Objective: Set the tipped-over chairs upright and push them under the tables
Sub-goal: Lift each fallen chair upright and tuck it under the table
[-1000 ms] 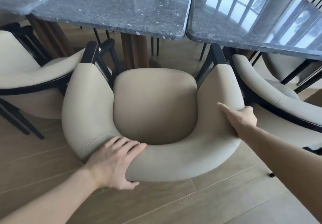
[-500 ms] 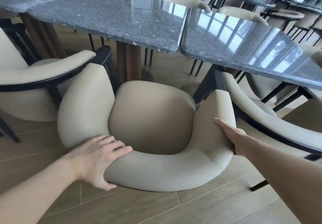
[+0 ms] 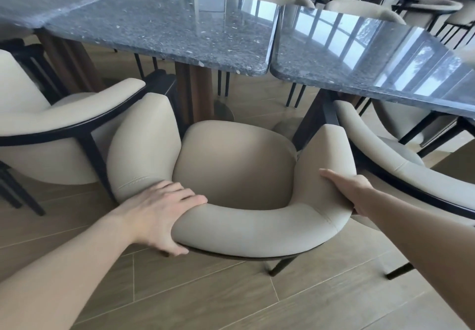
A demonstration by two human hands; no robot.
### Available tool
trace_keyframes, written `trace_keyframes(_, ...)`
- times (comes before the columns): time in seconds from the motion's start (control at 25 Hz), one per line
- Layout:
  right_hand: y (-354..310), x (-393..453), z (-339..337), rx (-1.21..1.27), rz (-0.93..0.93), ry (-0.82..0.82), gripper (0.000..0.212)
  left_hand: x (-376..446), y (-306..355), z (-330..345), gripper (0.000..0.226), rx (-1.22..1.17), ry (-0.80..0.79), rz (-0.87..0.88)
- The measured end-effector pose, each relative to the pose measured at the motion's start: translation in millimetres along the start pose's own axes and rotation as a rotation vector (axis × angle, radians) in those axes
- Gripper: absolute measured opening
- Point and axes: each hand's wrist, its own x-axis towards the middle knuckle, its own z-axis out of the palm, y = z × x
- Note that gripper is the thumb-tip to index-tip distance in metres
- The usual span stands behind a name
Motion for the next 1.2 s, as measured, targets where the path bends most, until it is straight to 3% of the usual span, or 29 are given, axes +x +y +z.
trace_keyframes(0.28,-12.0,0.5,38.6,-0.235,-0.136,0.214,0.081,41.4,-20.4,-11.4,0.092,-0.05,0.009,-0.058)
trace_keyframes(0.4,-15.3,-5.2,43.5,-0.454,-0.328,0.284,0.059,52.0,-26.3,-14.4,0.089,-0.054,0.004,-0.055)
trace_keyframes(0.56,-7.8,-9.7,45.7,-0.697,-0.735,0.224,0.029,62.1,-32.4,-20.3,0.085,-0.078,-0.023,-0.049)
trace_keyframes(0.68,-11.6,-20.7,45.9,-0.758,-0.728,0.173,0.03,61.7,-32.5,-21.5,0.084,-0.07,-0.036,-0.04)
trace_keyframes(0.76,-9.0,-35.0,52.0,-0.856,-0.797,0.088,0.039,61.9,-29.9,-23.3,0.083,-0.076,-0.051,-0.055)
trace_keyframes(0.88,5.6,-69.3,75.0,-0.903,-1.065,-0.062,0.069,66.0,-22.2,-29.8,0.09,-0.071,-0.06,-0.116)
trace_keyframes(1.04,8.7,-80.8,86.0,-1.14,-1.207,-0.054,0.104,60.9,-9.4,-19.3,0.117,-0.002,0.021,-0.09)
trace_keyframes(1.12,2.1,-77.0,85.3,-1.245,-1.21,-0.082,0.109,57.3,-9.8,-12.0,0.122,0.023,0.079,-0.088)
trace_keyframes(1.2,-2.5,-73.8,86.0,-1.295,-1.228,-0.086,0.101,61.7,-13.1,-10.5,0.121,0.109,0.096,-0.067)
